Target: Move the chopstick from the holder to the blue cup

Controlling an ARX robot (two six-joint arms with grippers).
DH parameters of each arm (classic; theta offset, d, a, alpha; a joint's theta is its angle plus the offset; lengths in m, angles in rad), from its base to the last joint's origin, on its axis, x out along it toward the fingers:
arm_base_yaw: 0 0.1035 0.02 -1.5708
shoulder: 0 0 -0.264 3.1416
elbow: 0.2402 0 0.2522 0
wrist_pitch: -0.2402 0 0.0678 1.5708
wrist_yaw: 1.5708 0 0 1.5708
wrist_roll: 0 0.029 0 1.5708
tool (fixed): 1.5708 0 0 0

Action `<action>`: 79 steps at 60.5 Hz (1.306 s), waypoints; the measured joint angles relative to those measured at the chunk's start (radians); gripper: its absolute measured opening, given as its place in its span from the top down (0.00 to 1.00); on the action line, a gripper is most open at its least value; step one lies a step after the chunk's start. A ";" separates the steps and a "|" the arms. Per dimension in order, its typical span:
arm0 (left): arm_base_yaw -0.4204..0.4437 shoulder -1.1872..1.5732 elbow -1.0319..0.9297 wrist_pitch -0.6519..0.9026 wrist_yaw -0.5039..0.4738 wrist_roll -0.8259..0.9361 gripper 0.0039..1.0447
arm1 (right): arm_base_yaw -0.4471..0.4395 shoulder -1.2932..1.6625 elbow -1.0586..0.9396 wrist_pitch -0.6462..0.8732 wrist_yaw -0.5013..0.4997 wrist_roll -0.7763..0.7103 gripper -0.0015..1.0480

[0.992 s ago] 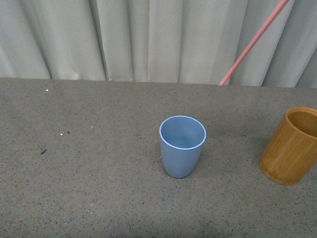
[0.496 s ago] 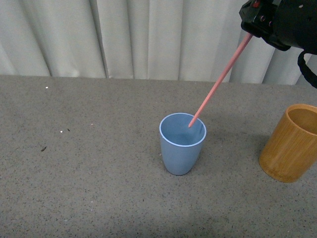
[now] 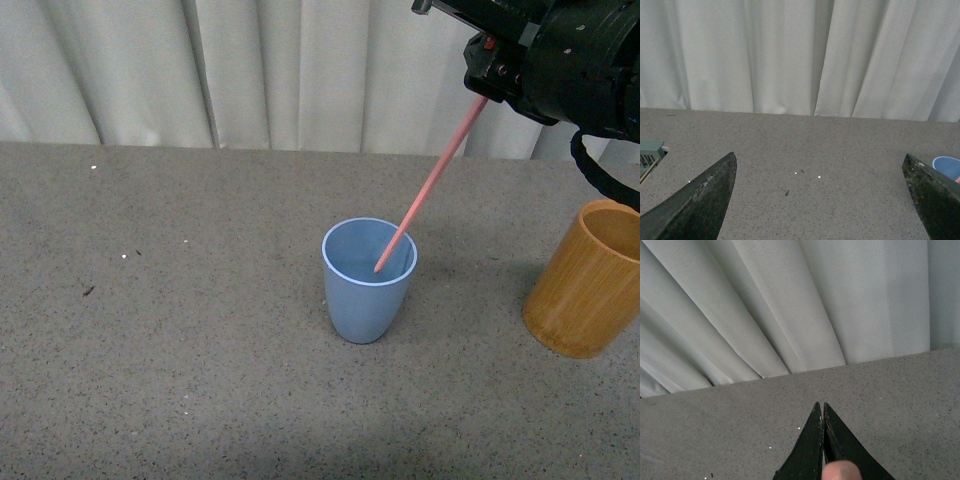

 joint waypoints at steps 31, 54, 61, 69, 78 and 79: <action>0.000 0.000 0.000 0.000 0.000 0.000 0.06 | -0.013 -0.096 -0.048 -0.032 0.095 -0.115 0.18; 0.000 0.000 0.000 0.000 0.000 0.000 0.06 | -0.384 -1.065 -0.715 -0.312 -0.079 -0.420 0.74; 0.000 0.000 0.000 0.000 0.001 0.000 0.06 | -0.394 -1.524 -0.758 -0.714 -0.098 -0.430 0.93; 0.000 0.000 0.000 0.000 -0.002 0.000 0.06 | -0.396 -1.741 -0.758 -0.813 -0.105 -0.437 0.99; 0.000 0.000 0.000 0.000 -0.001 0.000 0.06 | -0.396 -1.749 -0.758 -0.818 -0.103 -0.437 0.99; 0.000 0.000 0.000 0.000 0.000 0.000 0.06 | -0.396 -1.749 -0.758 -0.818 -0.103 -0.437 0.99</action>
